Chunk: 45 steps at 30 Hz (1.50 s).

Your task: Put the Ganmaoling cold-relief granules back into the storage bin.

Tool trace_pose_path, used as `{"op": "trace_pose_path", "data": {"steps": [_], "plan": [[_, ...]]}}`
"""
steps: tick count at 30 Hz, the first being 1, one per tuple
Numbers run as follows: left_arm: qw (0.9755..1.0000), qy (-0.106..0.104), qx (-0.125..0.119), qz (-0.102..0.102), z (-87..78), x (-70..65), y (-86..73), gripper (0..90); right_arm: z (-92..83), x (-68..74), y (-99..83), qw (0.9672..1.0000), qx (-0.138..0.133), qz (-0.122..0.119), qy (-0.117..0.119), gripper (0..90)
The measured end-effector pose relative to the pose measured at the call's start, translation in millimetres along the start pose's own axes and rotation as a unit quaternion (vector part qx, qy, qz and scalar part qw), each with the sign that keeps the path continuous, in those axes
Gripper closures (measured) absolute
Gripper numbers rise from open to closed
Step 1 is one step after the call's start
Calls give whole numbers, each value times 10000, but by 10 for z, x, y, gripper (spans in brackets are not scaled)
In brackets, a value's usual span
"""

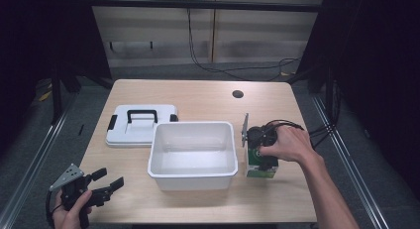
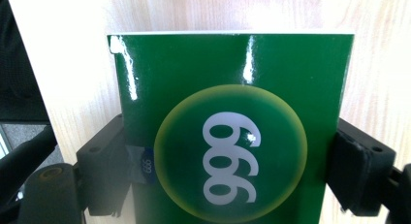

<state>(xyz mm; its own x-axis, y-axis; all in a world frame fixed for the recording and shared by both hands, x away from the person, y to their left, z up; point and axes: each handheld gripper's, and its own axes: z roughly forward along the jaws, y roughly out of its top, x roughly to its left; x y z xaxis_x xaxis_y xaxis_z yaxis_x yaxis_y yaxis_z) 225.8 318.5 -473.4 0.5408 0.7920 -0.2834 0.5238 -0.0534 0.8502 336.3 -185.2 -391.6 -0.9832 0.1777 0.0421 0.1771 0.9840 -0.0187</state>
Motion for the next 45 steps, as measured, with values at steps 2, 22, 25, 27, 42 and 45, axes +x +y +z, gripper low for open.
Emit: {"op": "trace_pose_path", "data": {"steps": [2, 22, 25, 27, 42, 45], "plan": [[10000, -6, -3, -21, -1, -3, -2, 161, -20, 0, 1, 10000, -5, -19, -8, 158], [10000, -5, 1, 4, 1, -3, 0, 161, -387, 25, 27, 10000, 32, -8, -79, 158], [10000, 3, 1, 0, 0, 1, 0, 161, -443, 26, 35, 10000, 3, -27, -70, 158], [10000, 4, -1, -35, 1, -1, -2, 161, -468, 27, 45, 10000, 8, -30, -83, 158], [10000, 14, -5, -22, -4, -1, -1, 161, -728, 12, 105, 9998, -47, -37, -192, 158], [10000, 10, -5, -38, -1, -1, -1, 161, -783, 14, 109, 9998, -50, -23, -201, 159]]}}
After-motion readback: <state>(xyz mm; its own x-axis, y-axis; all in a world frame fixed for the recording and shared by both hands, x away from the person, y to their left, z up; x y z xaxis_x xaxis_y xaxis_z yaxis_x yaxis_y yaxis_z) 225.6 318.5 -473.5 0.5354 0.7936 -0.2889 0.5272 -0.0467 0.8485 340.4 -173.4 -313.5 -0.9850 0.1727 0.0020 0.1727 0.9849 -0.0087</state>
